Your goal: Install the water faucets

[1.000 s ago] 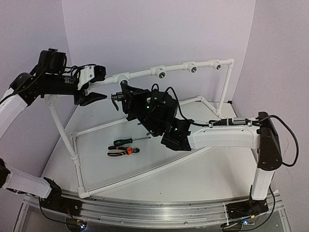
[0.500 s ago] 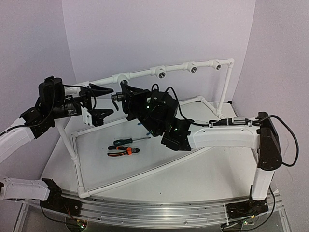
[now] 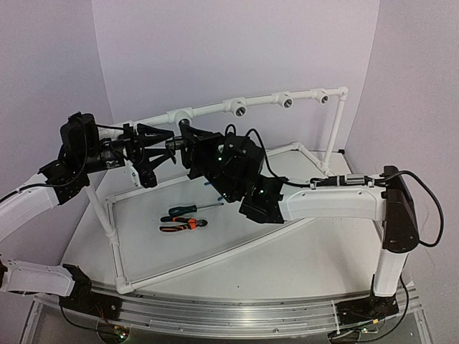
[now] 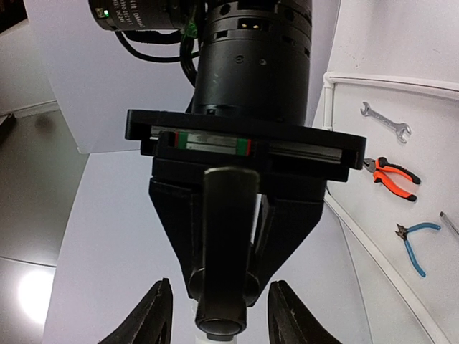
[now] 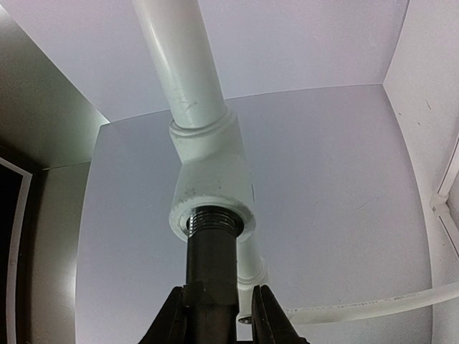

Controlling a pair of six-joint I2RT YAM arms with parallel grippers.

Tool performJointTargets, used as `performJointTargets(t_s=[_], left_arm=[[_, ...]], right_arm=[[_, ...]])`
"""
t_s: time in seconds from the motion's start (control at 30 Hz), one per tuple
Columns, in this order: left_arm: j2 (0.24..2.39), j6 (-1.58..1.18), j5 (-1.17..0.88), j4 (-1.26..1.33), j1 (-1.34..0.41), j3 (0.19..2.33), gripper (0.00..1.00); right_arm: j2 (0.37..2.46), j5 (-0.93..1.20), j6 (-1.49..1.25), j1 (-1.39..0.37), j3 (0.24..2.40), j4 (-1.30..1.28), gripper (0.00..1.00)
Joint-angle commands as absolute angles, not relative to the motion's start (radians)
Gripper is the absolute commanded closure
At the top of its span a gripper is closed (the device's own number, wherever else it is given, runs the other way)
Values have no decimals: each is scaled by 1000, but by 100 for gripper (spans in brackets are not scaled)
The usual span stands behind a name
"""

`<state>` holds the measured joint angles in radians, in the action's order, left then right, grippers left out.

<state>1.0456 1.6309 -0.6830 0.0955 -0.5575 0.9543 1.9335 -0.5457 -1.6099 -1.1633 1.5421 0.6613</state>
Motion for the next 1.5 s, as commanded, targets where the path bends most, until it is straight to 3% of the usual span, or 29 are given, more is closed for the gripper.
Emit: performJointTargets(t_s=[0.0,0.33,0.63,0.87,1.2,1.47], left_arm=[[1046,1675,-710,134,-563,941,61],[1051,1679,-697,129,-566,939,99],[1035,1648,-687,92,-566,937,100],[1038,1551,-668,84,-566,962,100],[1034,1535,-669,78,-565,963,100],[1033,1528,-668,73,-566,960,100]], right_arm=[[1994,-604,-1796,-1071,1523,585,100],[2002,-599,-1802,-1072,1532,578,100],[1992,-601,-1783,-1071,1525,577,100],[1961,-606,-1690,-1071,1523,579,74],[1957,-601,-1680,-1071,1515,601,53],[1915,-540,-1551,-1071,1502,637,27]])
